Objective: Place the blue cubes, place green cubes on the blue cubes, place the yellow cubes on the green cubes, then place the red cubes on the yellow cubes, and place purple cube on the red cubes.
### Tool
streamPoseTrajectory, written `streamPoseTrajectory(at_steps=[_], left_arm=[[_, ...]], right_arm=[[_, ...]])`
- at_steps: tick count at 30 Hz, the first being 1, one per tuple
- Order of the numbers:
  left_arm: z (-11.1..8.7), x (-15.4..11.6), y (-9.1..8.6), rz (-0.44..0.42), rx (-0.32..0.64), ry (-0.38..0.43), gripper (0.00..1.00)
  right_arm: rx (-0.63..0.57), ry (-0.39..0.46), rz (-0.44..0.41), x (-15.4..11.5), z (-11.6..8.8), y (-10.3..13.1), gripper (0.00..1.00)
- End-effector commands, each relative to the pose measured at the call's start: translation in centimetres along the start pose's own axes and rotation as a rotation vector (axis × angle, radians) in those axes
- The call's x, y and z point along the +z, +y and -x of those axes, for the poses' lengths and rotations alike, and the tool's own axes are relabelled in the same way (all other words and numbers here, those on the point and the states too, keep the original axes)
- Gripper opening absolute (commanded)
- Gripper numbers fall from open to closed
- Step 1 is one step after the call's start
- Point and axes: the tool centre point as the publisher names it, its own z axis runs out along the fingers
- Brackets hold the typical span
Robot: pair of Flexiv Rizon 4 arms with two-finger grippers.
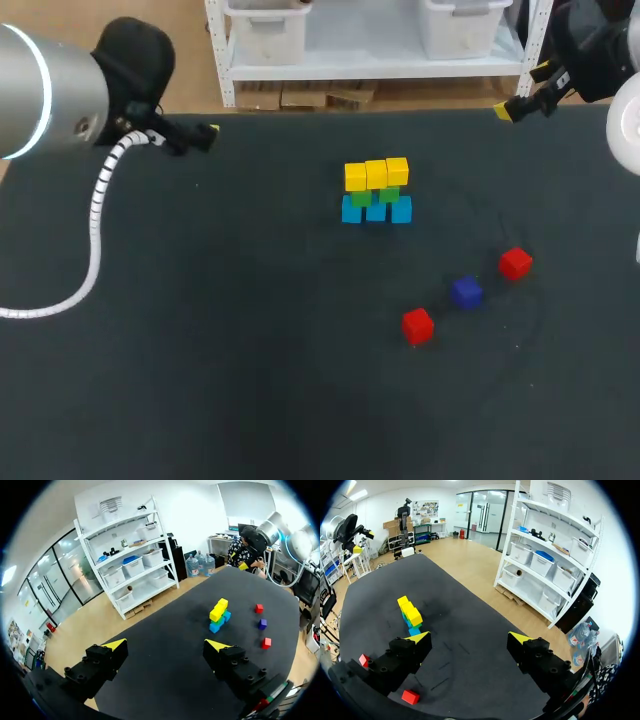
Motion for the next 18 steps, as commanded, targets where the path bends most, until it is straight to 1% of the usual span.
streamPoseTrajectory(at_steps=[1,4,18], left_arm=[[-0.27,0.21,0.42,0.010,-0.026,-0.019,1.00],[-0.42,0.20,0.19,-0.020,-0.037,-0.044,1.00],[-0.42,0.20,0.19,-0.020,-0.037,-0.044,1.00]], right_arm=[[-0.001,-0.002,0.004,0.02,-0.02,-0.10,1.00],[-0.001,-0.002,0.004,0.02,-0.02,-0.10,1.00],[-0.001,-0.002,0.004,0.02,-0.02,-0.10,1.00]])
